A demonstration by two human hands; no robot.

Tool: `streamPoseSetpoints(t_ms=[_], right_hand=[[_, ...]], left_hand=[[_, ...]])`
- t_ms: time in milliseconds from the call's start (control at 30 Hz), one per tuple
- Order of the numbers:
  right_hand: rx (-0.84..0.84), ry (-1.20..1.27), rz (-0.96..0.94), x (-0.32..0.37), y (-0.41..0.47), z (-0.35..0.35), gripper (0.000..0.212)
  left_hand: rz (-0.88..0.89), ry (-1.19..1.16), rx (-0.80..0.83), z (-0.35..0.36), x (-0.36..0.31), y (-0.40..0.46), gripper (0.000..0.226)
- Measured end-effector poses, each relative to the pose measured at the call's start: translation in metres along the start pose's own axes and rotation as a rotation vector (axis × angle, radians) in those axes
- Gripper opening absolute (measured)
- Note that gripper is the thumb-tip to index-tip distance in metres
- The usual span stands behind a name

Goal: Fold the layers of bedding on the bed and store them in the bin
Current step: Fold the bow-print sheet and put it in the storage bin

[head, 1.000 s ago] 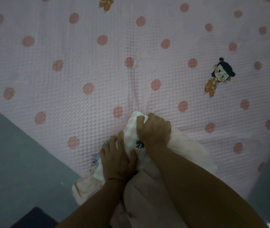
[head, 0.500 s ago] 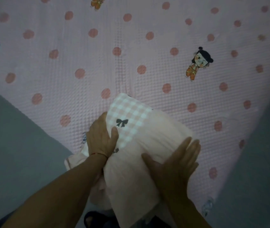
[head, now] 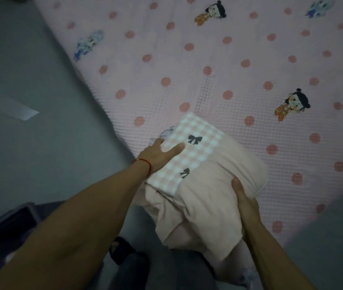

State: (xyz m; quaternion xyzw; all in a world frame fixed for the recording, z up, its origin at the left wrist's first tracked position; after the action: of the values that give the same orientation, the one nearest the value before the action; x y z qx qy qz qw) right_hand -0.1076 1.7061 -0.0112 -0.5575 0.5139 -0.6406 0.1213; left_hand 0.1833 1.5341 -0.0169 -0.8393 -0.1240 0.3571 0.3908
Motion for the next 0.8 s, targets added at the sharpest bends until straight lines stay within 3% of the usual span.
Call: streamPoseSetpoints(t_ms=[167, 333, 400, 467, 533, 667, 733, 800], right_hand=[[0.243, -0.242, -0.092, 0.020, -0.047, 0.093, 0.081], [0.594, -0.407, -0.214, 0.000, -0.133, 0.243, 0.075], [0.718, -0.489, -0.269, -0.022, -0.191, 0.308, 0.081], [0.804, -0.541, -0.291, -0.041, -0.231, 0.352, 0.094], [0.883, -0.608, -0.323, -0.070, -0.285, 0.402, 0.093], [1.024, -0.664, -0.436, -0.124, -0.392, 0.488, 0.041], [1.079, -0.680, -0.453, -0.165, -0.426, 0.525, 0.051], [1.071, -0.725, -0.460, -0.205, -0.436, 0.550, 0.078]], left_hand=[[-0.153, -0.300, -0.176, -0.063, 0.114, -0.082, 0.089], [-0.283, -0.546, -0.432, -0.141, 0.252, -0.197, 0.076], [-0.301, -0.680, -0.541, -0.171, 0.308, -0.260, 0.063], [-0.302, -0.752, -0.624, -0.195, 0.347, -0.302, 0.066], [-0.308, -0.834, -0.731, -0.221, 0.403, -0.360, 0.067], [-0.353, -0.937, -0.924, -0.258, 0.504, -0.458, 0.075], [-0.390, -0.934, -1.006, -0.266, 0.552, -0.491, 0.070], [-0.429, -0.971, -1.043, -0.265, 0.591, -0.506, 0.055]])
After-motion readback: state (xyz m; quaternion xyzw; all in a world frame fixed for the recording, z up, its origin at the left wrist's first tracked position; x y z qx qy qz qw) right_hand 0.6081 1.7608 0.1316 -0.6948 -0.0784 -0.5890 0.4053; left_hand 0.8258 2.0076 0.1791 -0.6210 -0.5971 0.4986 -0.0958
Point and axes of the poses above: each hand's wrist, its own y-axis towards the middle knuckle, its own z-axis out of the palm, x = y × z, the point moved 10 cm from there along y, towards the middle knuckle, and after that the axes turned 3 degrees about y, right-handed, at the moved point
